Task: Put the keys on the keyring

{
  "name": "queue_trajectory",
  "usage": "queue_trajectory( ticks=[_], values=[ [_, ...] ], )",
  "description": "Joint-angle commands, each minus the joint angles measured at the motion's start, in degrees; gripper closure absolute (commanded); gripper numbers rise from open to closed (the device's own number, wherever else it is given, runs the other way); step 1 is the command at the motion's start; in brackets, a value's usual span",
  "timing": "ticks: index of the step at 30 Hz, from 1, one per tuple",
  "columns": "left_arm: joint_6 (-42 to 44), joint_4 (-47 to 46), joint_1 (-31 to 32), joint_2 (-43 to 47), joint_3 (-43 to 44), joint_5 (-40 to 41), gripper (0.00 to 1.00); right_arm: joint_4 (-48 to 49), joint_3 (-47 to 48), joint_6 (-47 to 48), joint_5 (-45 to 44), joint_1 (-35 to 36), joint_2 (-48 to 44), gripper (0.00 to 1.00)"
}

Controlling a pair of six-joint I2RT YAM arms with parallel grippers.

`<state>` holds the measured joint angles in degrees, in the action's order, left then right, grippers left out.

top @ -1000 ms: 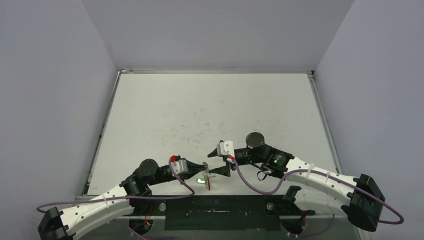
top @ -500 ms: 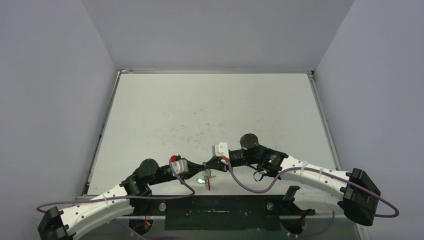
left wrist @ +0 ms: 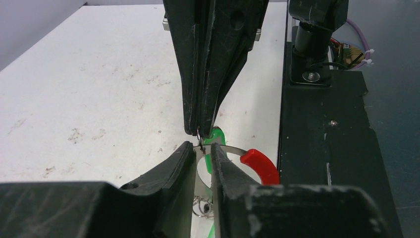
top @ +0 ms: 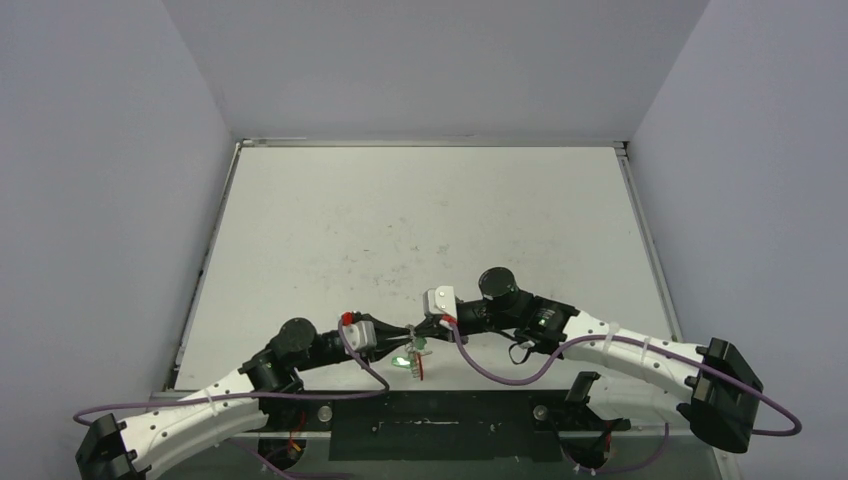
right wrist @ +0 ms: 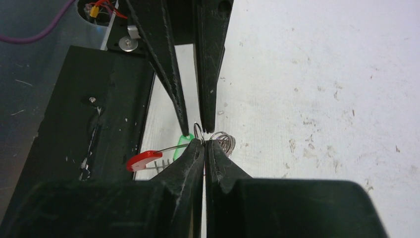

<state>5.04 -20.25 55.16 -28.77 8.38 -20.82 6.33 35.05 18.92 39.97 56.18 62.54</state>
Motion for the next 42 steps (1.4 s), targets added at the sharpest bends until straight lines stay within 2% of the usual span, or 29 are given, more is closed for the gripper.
queue_trajectory(
  ticks=[1,3,8,13,17,20,27,42],
  values=[
    [1.3,0.4,0.2,1.8,2.7,0.2,0.79,-10.4,5.8,1.2,-4.6,0.0,-1.0,1.0],
    [1.9,3.1,0.2,2.4,3.4,1.6,0.75,-16.8,9.0,1.5,-6.3,0.0,0.2,1.0],
    [2.5,6.4,0.2,3.5,4.4,5.1,0.73,-31.6,18.3,1.5,-9.8,0.2,5.0,1.0],
    [2.7,5.7,0.2,2.2,4.7,5.6,0.66,-42.1,27.5,-1.8,-14.8,0.8,11.5,1.0],
    [2.6,2.4,0.3,-1.3,4.7,4.9,0.65,-48.1,33.4,-3.8,-15.2,1.4,16.7,1.0],
    [2.5,-0.4,0.3,-4.0,4.7,4.5,0.65,-49.4,35.3,-3.9,-15.0,2.3,19.0,1.0],
    [2.7,-4.0,0.3,-7.5,4.7,5.0,0.74,-48.5,36.0,-4.1,-14.7,3.8,19.7,1.0],
    [1.1,-7.8,0.3,-10.0,4.3,2.5,0.75,-46.3,36.7,-5.4,-15.1,5.2,18.6,1.0]
  ],
)
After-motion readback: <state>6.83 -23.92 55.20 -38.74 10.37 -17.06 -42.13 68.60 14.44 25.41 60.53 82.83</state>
